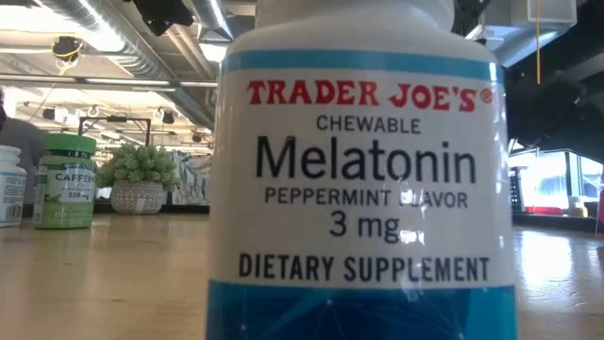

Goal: Pick and place medicine bottles onto shelf by color
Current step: Put the pink pill bottle on the shelf

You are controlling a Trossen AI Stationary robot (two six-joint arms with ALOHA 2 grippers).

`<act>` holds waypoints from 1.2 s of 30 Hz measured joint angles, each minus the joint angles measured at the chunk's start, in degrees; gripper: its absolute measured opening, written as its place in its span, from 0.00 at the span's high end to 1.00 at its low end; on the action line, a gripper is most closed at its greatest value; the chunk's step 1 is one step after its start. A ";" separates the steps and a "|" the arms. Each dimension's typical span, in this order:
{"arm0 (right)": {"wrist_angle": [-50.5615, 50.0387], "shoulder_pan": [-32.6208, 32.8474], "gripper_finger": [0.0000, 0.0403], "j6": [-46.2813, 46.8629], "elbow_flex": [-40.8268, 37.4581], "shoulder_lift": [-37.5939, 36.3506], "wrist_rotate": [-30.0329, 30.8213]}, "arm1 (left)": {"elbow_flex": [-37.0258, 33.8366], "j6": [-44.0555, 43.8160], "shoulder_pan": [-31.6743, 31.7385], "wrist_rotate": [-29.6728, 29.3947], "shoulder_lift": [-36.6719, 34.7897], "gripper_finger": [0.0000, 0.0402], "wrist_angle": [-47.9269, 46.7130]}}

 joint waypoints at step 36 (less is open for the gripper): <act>-4.03 3.71 0.39 3.65 18.81 -0.82 12.59 | 0.00 -0.28 0.02 0.00 0.00 0.93 -0.41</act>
